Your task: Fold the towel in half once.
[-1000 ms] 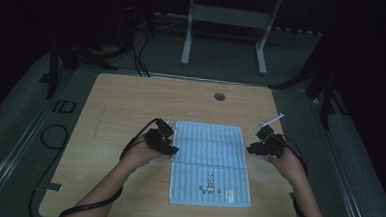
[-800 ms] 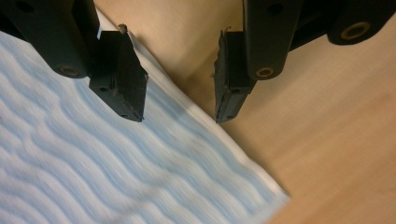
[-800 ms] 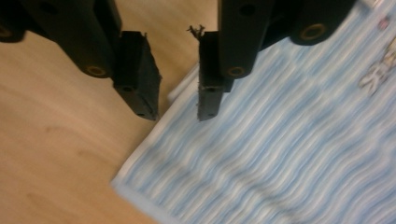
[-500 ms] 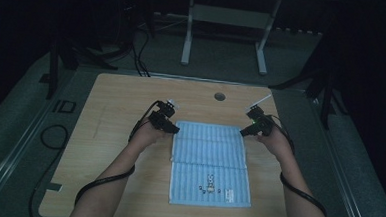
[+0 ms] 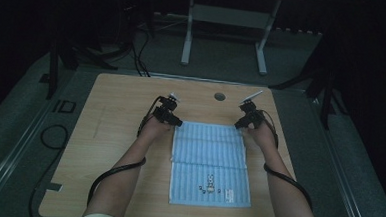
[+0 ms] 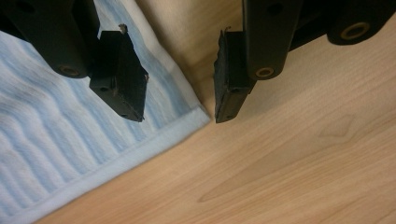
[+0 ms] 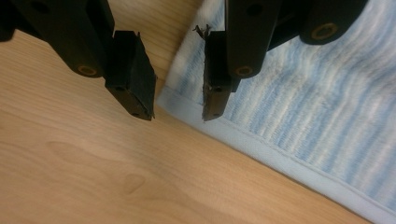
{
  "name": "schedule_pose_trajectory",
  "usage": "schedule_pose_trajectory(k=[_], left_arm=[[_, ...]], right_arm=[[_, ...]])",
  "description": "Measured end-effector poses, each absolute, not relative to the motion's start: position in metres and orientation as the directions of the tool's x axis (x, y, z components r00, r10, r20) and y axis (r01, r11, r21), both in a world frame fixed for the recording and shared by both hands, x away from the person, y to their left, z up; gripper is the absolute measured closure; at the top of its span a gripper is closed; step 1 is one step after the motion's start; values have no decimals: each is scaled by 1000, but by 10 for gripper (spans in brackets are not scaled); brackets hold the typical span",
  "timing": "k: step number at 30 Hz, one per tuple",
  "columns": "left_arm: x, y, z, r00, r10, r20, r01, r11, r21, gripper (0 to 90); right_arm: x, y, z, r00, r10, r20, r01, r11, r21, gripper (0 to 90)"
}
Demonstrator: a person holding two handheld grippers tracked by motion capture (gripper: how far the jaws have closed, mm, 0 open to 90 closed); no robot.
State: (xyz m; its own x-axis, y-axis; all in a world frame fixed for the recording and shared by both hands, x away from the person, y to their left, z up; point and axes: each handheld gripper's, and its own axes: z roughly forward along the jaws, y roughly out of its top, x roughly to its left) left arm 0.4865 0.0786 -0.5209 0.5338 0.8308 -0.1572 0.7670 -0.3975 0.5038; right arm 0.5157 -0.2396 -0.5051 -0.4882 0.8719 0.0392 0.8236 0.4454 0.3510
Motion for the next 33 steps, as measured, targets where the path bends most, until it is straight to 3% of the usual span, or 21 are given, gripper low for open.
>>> schedule_pose_trajectory(k=[5,10,11,15,19,28,33], left_arm=[[489,68,-528,553,829,-82,756,-458,467,539],[487,61,-531,570,820,-45,738,-487,468,570],[486,60,-531,570,821,-44,737,-486,470,605],[483,54,-529,603,797,-46,718,-517,466,828],[480,53,-519,629,776,-40,689,-533,492,848],[478,63,-461,631,772,-68,637,-467,613,848],[472,71,-403,639,768,-34,573,-447,688,848]], right_arm=[[518,-231,-518,-503,864,-15,824,485,294,641],[516,-229,-519,-516,856,-13,819,498,284,773],[516,-228,-519,-524,852,-8,815,504,285,817],[513,-223,-518,-548,836,-42,799,538,269,837],[511,-224,-509,-552,833,-46,789,539,296,838],[512,-232,-454,-547,834,-71,751,527,399,838],[513,-234,-390,-542,833,-108,700,519,490,837]])
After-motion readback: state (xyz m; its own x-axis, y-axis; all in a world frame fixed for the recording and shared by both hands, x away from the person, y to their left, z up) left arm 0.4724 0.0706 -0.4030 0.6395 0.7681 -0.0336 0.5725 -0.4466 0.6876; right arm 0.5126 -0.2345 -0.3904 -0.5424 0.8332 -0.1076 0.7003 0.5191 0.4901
